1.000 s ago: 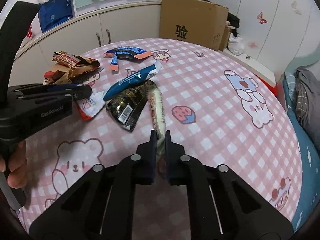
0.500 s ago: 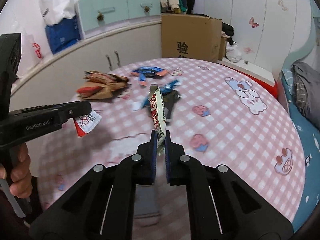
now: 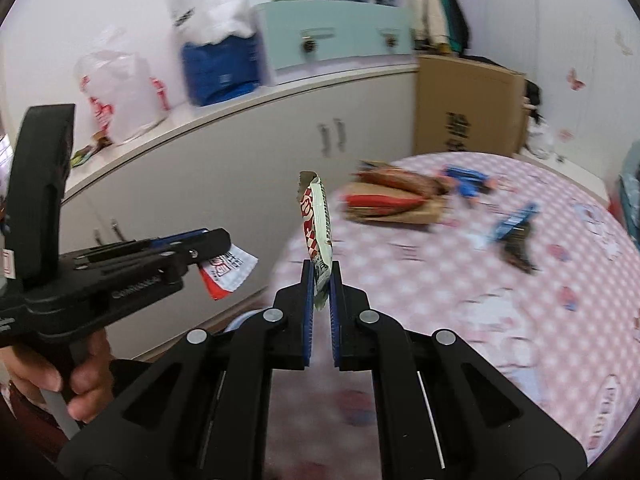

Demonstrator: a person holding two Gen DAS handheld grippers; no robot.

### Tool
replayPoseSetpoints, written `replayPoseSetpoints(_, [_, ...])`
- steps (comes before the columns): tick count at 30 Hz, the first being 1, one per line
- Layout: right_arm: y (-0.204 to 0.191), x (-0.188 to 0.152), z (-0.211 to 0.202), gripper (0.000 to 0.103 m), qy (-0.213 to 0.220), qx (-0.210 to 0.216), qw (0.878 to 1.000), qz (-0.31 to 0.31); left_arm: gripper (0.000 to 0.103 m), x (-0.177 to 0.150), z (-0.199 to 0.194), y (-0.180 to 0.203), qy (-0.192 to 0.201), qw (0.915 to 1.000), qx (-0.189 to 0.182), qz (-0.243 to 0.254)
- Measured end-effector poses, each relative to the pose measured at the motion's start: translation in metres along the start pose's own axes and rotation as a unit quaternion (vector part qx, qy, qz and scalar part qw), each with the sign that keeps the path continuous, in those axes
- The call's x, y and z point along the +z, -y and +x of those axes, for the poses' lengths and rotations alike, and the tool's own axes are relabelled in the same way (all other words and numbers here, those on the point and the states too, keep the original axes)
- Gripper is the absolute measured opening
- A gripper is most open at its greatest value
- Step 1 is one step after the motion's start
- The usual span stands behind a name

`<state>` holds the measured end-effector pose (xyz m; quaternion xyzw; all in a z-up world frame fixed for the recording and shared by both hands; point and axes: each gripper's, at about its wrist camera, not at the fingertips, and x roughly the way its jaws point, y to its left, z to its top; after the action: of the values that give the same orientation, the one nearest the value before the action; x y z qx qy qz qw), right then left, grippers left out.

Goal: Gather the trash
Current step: 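Carry both wrappers over the bin and open both tools to drop them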

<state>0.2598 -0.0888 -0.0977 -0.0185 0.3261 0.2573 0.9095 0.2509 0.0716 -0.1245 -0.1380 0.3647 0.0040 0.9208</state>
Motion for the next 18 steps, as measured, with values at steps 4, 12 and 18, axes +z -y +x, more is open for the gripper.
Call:
replayPoseSetpoints(4, [-0.043,0.001,0.029,0.007,-0.012,0.035,0.999,-0.015,0.016,-0.005,-0.008,-0.057,0.013,0.9981,0.048,-0.036])
replayPoseSetpoints(12, [-0.112,-0.005,0.102,0.008,-0.041,0.064,0.996,-0.04,0.016,-0.016,0.005,-0.154,-0.005,0.9881,0.114,-0.103])
replayPoseSetpoints(18, [-0.13,-0.024,0.168,0.056,-0.1,0.048,0.993,-0.03,0.016,-0.024,0.029,-0.187,-0.037,0.9833,0.136,-0.115])
